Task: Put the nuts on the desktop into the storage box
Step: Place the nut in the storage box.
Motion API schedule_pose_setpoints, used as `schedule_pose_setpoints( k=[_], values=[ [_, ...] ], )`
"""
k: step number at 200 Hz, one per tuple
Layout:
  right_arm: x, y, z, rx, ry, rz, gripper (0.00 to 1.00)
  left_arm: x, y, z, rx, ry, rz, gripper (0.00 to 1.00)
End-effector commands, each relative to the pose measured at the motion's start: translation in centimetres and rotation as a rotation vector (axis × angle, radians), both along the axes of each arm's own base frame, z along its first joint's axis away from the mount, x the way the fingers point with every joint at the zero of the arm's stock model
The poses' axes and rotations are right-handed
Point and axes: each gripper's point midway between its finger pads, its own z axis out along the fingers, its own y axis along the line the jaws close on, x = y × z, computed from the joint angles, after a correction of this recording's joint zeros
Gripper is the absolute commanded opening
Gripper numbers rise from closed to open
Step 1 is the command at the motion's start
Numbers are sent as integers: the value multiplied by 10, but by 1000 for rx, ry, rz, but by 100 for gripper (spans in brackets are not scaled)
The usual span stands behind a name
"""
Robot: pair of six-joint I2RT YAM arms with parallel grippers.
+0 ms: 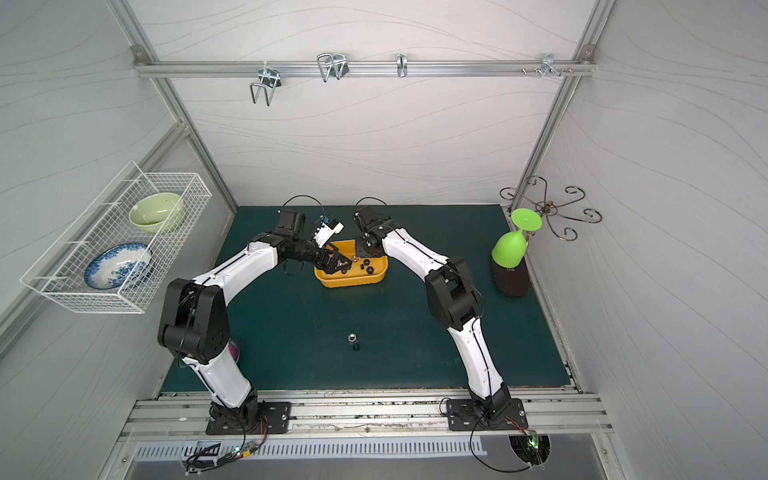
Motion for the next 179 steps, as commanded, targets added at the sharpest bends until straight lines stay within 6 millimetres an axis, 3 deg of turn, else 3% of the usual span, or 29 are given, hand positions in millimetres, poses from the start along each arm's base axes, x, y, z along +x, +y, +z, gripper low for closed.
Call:
schedule_pose_setpoints(
  k=[1,118,179],
  values=[
    [11,3,-9,-3,-12,-7,22,23,-2,10,0,-39,51,99],
    [22,2,-47,-65,17,-15,21,25,0,-15,29,5,39,98],
    [25,-3,-60,-105,27,-80,21,25,6,-15,33,-1,50,99]
  ],
)
